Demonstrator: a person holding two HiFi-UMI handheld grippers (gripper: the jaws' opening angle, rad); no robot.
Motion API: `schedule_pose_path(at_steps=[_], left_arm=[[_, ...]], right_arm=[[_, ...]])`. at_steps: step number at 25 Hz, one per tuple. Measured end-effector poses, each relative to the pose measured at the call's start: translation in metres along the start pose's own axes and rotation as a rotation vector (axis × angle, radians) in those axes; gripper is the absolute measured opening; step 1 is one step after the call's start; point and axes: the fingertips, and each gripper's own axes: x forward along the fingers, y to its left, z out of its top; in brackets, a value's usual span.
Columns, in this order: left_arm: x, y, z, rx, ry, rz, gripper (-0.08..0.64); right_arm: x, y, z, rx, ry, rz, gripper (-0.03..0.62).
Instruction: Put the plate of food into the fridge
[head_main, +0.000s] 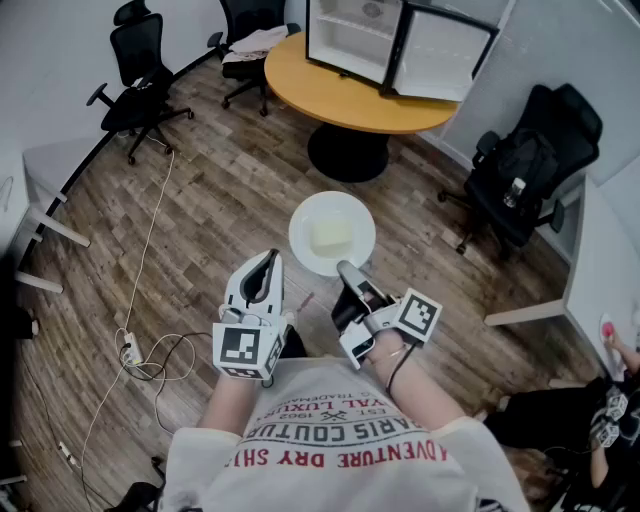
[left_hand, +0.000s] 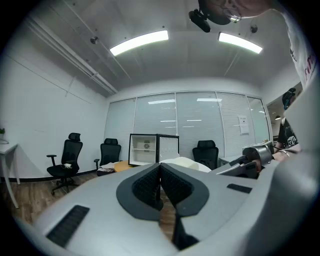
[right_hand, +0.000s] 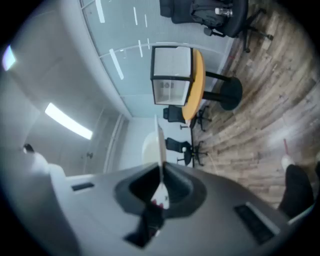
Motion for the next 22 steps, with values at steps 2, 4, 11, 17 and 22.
schedule_pose_path(at_steps=[2, 4, 11, 17, 22], left_arm=[[-0.001, 0.000, 0.000, 0.000, -0.001, -0.001, 0.029], [-0.002, 0.000, 0.000, -0.002, -0.001, -0.001, 0.029], [0.001, -0.002, -0.003, -0.009, 0.000, -0.002, 0.029], [0.012, 0.010, -0.006, -0.026, 0.009, -0.003, 0.029], [0.033, 0.033, -0.010, -0.039, 0.011, -0.019, 0.029]], right_arm=[[0.000, 0.000, -0.001, 0.000, -0.002, 0.002, 0.038], [-0.001, 0.000, -0.002, 0.000, -0.003, 0.001, 0.038], [0.001, -0.004, -0.001, -0.013, 0.021, -0.013, 0.038], [0.020, -0.004, 0.005, -0.006, 0.027, -0.024, 0.037], [0.048, -0.007, 0.011, -0.007, 0.019, -0.036, 0.038]])
